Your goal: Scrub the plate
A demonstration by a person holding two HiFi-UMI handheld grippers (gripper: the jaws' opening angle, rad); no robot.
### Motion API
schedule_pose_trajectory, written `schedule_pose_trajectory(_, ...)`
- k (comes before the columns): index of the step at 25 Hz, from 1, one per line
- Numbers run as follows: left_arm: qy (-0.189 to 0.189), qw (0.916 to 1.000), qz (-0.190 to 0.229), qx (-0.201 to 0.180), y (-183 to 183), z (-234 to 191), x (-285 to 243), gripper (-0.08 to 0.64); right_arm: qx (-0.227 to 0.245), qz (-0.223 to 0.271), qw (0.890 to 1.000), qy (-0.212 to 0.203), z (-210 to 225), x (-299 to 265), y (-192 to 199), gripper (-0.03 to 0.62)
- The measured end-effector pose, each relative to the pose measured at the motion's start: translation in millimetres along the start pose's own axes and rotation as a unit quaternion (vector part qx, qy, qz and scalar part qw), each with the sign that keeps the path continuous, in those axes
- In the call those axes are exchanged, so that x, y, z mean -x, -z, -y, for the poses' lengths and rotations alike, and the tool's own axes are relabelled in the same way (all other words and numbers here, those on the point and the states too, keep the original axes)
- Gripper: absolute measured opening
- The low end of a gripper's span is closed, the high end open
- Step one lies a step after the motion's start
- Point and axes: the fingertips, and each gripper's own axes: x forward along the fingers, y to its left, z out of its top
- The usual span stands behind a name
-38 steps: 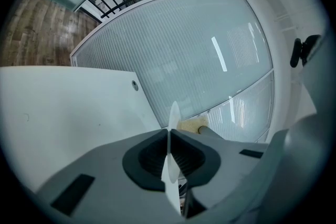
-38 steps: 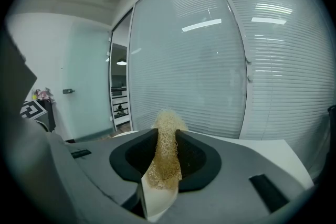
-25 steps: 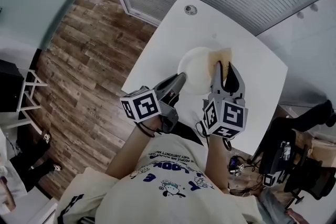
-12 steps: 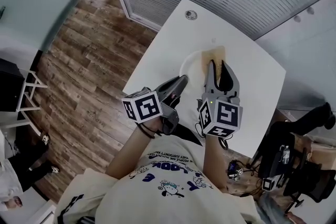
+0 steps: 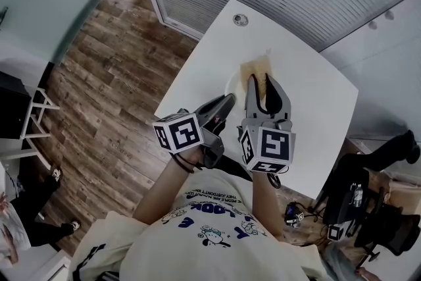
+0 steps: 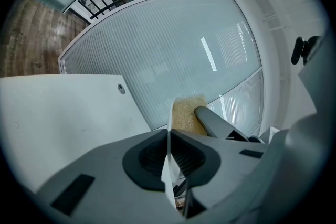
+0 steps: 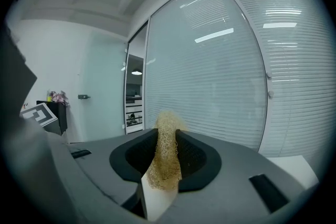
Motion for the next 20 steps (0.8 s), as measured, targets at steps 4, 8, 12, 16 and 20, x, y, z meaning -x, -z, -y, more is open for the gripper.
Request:
schedule_pose_trajectory(4, -0.002, 1.0, 0.002, 0.002, -4, -3, -1, 0.04, 0.003, 0.001, 1.0, -0.016, -10, -5, -1, 0.101)
schedule_pose_trajectory(8, -0.003, 1.0, 0.007, 0.004, -8, -4, -2, 0.04, 0.005, 0.001, 1.0, -0.029, -18, -7, -1, 0.101)
schedule_pose_trajectory(12, -0.003, 0.9999, 0.014, 0.006, -14, -5, -4, 0.04, 0.006, 0.0, 0.999, -0.04, -23, -8, -1, 0.101)
schedule_pose_trajectory(16, -0.003, 0.9997, 0.021, 0.007, -21, -6, -5, 0.04, 0.003, -0.001, 0.999, -0.046, -28, -9, 0, 0.101)
schedule_pose_trajectory(20, -0.006, 0.9995, 0.029, 0.009, -28, -7, -8, 0.04, 0.002, -0.002, 0.999, -0.054, -31, -10, 0, 0.101)
